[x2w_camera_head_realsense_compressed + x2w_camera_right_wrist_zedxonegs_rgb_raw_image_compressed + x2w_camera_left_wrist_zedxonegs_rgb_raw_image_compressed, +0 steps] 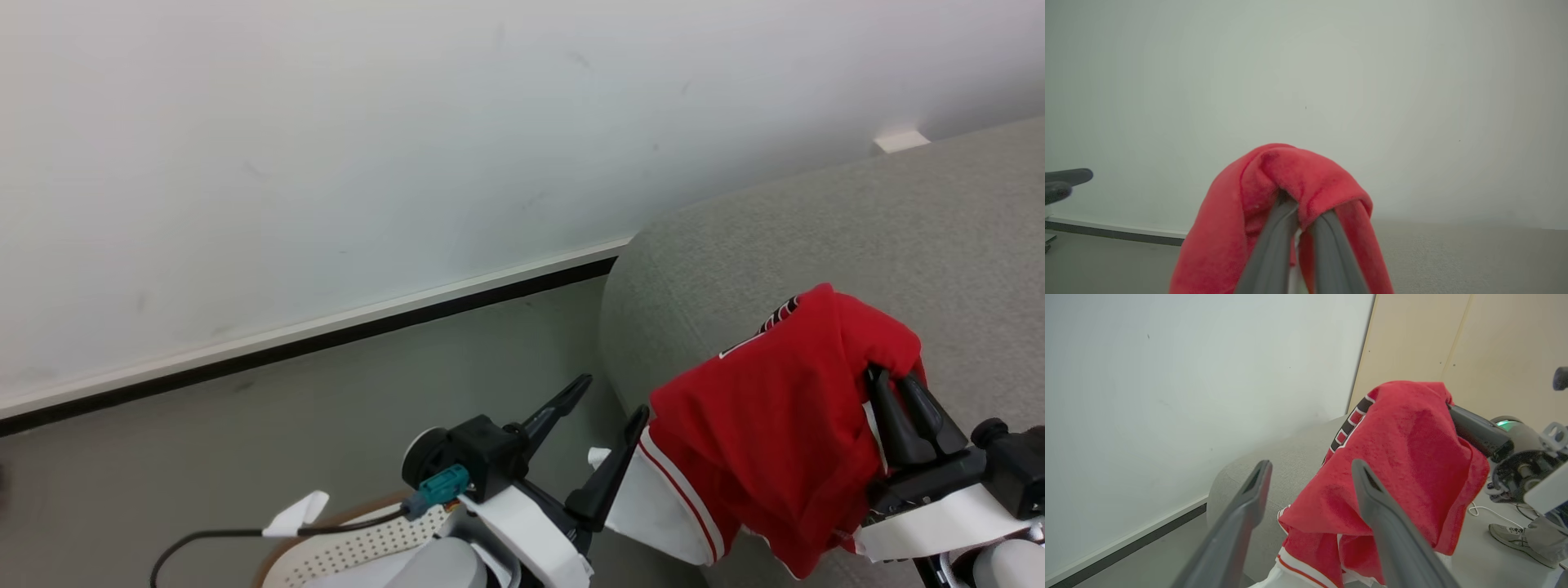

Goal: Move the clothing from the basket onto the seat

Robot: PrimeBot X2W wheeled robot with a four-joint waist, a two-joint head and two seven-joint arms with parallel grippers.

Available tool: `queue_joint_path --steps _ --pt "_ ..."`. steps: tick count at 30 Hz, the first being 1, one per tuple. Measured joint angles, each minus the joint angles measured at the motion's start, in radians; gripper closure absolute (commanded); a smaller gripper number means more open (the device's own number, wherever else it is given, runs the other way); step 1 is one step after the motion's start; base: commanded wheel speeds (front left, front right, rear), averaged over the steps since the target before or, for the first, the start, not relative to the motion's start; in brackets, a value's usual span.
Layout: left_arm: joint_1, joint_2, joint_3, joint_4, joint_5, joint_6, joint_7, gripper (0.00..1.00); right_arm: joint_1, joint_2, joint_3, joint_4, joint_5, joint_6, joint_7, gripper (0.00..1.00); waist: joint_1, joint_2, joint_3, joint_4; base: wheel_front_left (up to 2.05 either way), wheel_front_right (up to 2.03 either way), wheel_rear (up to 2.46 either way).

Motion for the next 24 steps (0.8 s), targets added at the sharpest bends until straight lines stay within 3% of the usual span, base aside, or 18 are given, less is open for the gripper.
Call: queue_joint_path --steps 12,24 --pt "0.015 0.0 -0.014 0.006 0.0 -0.003 0.0 0.0 0.042 -0.014 -0.029 -0.074 -0.002 0.0 0.0 1.0 0.0 0.0 -0.003 -0.129 0.0 0.0 0.0" --pt "0.019 -0.001 -0.031 0.004 -0.001 -0.003 0.0 0.0 0.018 -0.04 -0.003 -0.081 0.026 0.0 0.019 1.0 0.0 0.0 0.0 -0.136 0.0 0.0 0.0"
